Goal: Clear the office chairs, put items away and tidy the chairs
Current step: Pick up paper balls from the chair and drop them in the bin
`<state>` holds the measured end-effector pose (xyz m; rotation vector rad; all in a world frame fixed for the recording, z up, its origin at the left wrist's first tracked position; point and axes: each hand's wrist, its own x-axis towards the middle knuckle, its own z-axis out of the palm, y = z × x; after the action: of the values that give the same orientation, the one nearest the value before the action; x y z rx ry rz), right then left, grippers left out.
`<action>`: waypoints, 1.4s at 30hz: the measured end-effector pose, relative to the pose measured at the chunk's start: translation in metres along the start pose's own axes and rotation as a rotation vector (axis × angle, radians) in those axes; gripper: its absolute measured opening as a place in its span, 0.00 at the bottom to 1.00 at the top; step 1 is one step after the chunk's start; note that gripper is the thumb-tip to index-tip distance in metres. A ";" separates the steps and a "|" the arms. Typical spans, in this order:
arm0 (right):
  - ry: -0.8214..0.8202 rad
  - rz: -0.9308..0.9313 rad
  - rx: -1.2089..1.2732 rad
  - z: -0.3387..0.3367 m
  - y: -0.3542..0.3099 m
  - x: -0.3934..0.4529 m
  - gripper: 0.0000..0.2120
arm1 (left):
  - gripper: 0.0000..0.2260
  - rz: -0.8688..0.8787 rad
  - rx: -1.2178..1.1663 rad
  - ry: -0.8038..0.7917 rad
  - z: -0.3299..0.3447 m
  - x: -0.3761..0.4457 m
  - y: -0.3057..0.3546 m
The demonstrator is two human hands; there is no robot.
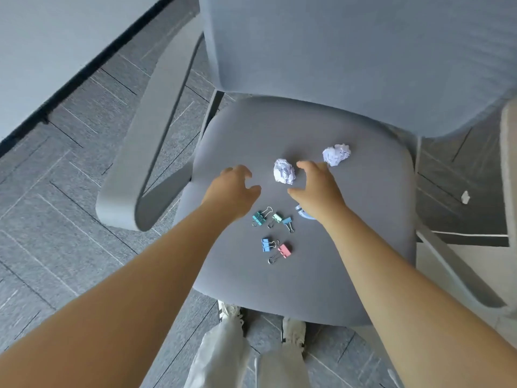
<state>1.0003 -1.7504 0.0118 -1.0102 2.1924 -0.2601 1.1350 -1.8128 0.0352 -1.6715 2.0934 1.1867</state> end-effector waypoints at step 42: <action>0.319 0.235 0.511 -0.046 0.142 0.009 0.12 | 0.19 0.310 0.111 -0.031 0.109 0.087 0.129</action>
<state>0.8815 -1.6658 -0.0213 -0.4459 2.3180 -0.8678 0.9578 -1.7958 -0.0303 -1.3073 2.4132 1.1431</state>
